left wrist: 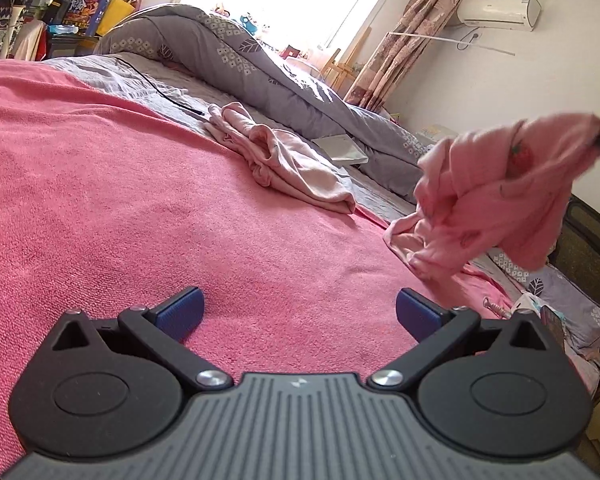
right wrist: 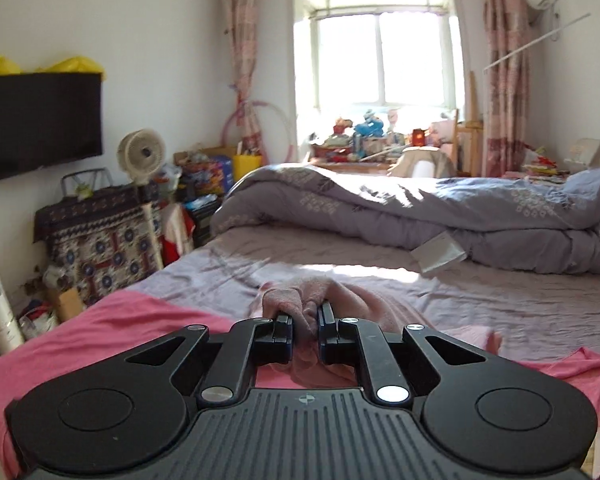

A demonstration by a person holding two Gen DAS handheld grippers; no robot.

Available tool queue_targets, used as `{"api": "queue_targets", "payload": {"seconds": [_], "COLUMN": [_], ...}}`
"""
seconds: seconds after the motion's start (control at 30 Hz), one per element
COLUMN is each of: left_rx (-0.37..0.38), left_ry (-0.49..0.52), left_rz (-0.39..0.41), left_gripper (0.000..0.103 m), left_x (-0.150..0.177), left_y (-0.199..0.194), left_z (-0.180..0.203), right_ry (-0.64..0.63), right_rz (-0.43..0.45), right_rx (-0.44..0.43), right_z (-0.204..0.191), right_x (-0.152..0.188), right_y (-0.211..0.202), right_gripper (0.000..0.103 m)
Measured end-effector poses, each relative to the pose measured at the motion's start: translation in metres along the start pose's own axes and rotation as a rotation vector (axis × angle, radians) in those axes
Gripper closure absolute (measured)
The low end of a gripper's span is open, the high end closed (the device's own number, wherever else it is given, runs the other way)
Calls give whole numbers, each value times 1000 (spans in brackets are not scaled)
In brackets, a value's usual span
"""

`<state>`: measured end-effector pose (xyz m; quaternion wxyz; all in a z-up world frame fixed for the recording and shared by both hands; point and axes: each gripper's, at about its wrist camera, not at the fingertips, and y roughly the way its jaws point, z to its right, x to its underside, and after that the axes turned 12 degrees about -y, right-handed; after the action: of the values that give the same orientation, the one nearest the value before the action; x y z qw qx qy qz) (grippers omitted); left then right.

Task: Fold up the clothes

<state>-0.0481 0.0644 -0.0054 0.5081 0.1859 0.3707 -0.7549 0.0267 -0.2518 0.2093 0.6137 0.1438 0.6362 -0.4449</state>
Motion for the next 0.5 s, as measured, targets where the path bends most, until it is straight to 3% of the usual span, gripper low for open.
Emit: {"api": "queue_targets", "payload": {"seconds": [0.1,0.17,0.23,0.33,0.43,0.5], "left_rx": [0,-11,-35,-64,-76,-88], "left_ry": [-6,5,27,52,58,57], "left_rz": [11,8,6,8,7,10], "left_gripper": [0,0,0,0,0,0], "left_x": [1,2,4,7,8,8], "left_y": [-3,-3,-3,-3,-2,-3], "left_z": [0,2,6,10,12,13], "right_ry": [-101,-142,-86,103,345,490], "right_rz": [-155,-263,-295,-241,-110,-47], "right_rx": [-159,-199,-243,-244,-133,-9], "right_z": [-52,-83,-93,-77,-33,-1], "right_x": [53,91,123,152,167,177], "right_y": [-5,-3,-11,-34,-61,-61], "right_gripper": [84,78,44,34,25,20]}}
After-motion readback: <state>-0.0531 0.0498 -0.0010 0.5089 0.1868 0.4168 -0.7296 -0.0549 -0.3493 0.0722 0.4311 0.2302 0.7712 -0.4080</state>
